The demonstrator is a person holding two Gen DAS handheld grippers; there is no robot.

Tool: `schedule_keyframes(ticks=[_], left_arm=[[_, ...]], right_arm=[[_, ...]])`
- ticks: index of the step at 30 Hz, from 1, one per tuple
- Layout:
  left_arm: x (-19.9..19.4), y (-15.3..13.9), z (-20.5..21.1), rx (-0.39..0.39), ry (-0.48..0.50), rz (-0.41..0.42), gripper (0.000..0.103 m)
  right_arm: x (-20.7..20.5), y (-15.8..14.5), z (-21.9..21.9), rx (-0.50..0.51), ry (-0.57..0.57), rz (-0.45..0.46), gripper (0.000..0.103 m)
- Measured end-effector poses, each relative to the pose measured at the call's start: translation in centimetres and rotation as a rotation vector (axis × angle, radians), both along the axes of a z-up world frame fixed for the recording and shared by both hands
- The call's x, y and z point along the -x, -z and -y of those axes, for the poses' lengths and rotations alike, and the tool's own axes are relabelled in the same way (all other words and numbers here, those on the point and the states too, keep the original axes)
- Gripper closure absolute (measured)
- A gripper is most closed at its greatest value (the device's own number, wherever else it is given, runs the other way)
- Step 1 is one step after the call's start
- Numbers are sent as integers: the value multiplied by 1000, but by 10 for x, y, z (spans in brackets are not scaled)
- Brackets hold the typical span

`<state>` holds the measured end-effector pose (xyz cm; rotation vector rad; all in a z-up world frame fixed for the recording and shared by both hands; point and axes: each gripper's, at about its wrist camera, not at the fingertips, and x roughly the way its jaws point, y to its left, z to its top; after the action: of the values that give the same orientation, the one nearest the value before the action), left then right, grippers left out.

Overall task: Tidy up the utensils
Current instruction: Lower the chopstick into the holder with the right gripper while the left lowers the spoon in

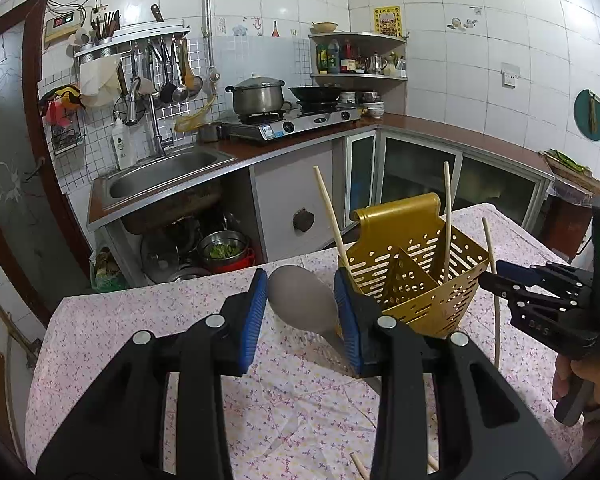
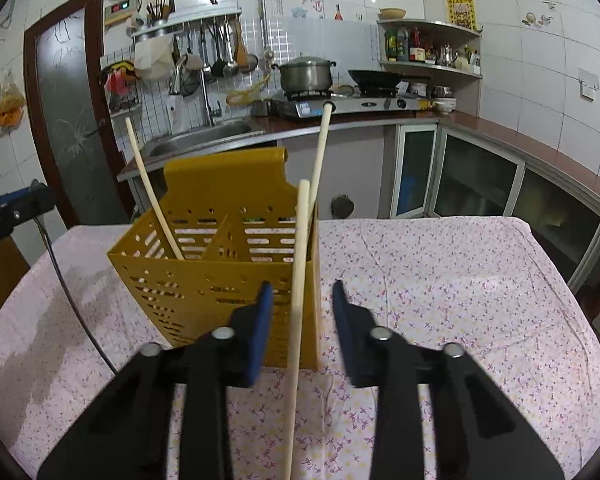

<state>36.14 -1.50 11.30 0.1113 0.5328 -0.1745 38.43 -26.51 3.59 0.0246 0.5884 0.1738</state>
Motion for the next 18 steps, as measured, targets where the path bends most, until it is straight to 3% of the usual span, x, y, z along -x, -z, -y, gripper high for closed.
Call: schedule_keyframes(ticks=[5, 11, 18], left_arm=[[-1, -3, 2, -4, -1, 8, 70], [8, -15, 5, -12, 7, 39, 70], [11, -42, 13, -22, 16, 79, 70]], right_arm=[[-1, -6, -1, 9, -1, -1, 96], [13, -20, 6, -27, 2, 47, 97], [28, -61, 10, -82, -10, 155, 97]])
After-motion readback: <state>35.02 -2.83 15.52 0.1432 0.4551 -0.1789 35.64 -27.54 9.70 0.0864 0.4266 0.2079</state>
